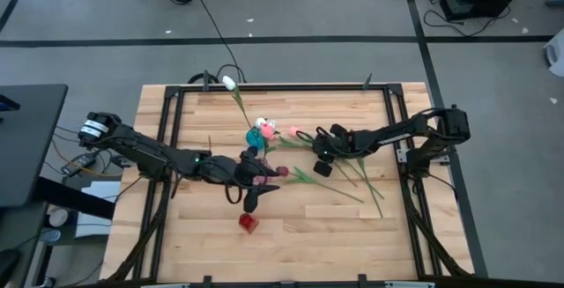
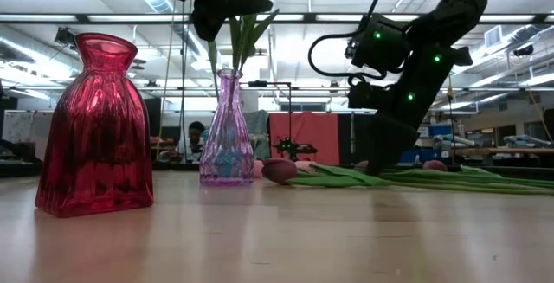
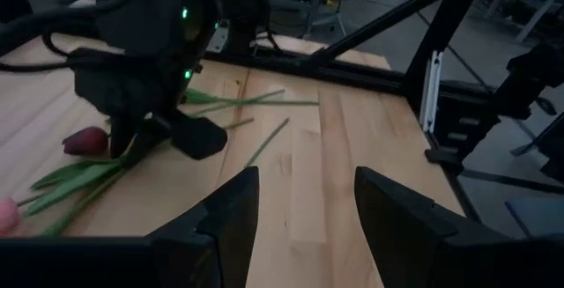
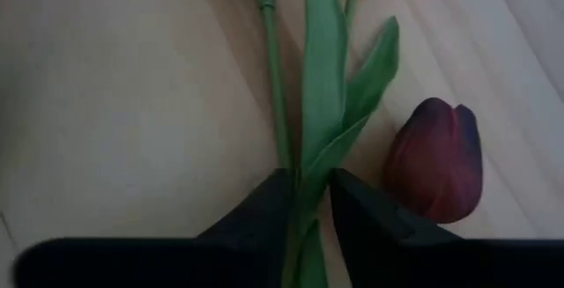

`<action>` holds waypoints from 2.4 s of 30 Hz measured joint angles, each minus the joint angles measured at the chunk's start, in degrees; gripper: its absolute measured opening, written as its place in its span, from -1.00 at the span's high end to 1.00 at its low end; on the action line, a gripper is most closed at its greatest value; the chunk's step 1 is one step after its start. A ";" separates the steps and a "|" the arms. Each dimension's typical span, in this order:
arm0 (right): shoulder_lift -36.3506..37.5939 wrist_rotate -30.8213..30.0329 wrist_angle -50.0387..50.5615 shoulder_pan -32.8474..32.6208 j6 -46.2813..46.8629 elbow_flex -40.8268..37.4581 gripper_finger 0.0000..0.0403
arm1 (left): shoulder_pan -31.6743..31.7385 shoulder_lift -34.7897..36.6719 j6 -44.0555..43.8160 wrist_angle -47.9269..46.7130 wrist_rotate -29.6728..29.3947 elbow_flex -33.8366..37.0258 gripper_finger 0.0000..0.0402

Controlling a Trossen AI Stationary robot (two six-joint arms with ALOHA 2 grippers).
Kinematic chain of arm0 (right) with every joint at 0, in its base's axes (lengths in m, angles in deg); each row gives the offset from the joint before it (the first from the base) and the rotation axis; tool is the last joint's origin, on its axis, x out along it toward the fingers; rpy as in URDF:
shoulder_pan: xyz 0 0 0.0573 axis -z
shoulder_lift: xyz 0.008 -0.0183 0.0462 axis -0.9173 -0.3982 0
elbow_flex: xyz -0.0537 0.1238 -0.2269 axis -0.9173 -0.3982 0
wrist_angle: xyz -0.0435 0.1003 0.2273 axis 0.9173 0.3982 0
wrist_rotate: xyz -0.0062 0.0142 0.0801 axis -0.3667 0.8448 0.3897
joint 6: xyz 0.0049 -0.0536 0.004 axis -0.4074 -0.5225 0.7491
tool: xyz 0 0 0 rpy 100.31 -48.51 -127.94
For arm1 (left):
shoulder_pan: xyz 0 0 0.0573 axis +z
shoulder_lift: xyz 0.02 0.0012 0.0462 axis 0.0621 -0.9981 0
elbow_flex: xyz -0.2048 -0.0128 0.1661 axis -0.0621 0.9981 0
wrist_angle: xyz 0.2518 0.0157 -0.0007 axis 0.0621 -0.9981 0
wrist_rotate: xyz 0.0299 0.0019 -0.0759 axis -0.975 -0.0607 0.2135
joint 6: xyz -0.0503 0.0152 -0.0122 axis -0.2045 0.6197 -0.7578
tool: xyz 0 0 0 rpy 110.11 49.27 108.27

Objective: Sort flowers into vase by color
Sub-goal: Put the right pink tulip into the purple vase

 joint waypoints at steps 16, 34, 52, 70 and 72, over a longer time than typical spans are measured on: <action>7.60 -0.03 3.10 -0.04 -0.15 -0.02 0.97 | -0.01 0.00 2.25 -0.85 -1.03 0.02 0.04; 32.54 -1.52 -18.08 -19.30 -13.25 -0.02 0.97 | -2.22 -0.43 4.13 10.56 -2.47 0.04 0.04; 16.02 6.25 -42.81 -22.62 -20.64 -0.04 0.97 | -1.79 -8.57 10.99 31.50 -3.92 -1.11 0.04; 18.63 4.08 -37.56 -22.49 -20.71 -0.07 0.61 | -1.95 -5.80 16.73 25.80 -6.19 -2.71 0.91; 22.46 2.22 -34.03 -22.34 -20.76 -0.07 0.52 | -2.24 -2.45 16.39 20.71 -6.40 -2.71 0.90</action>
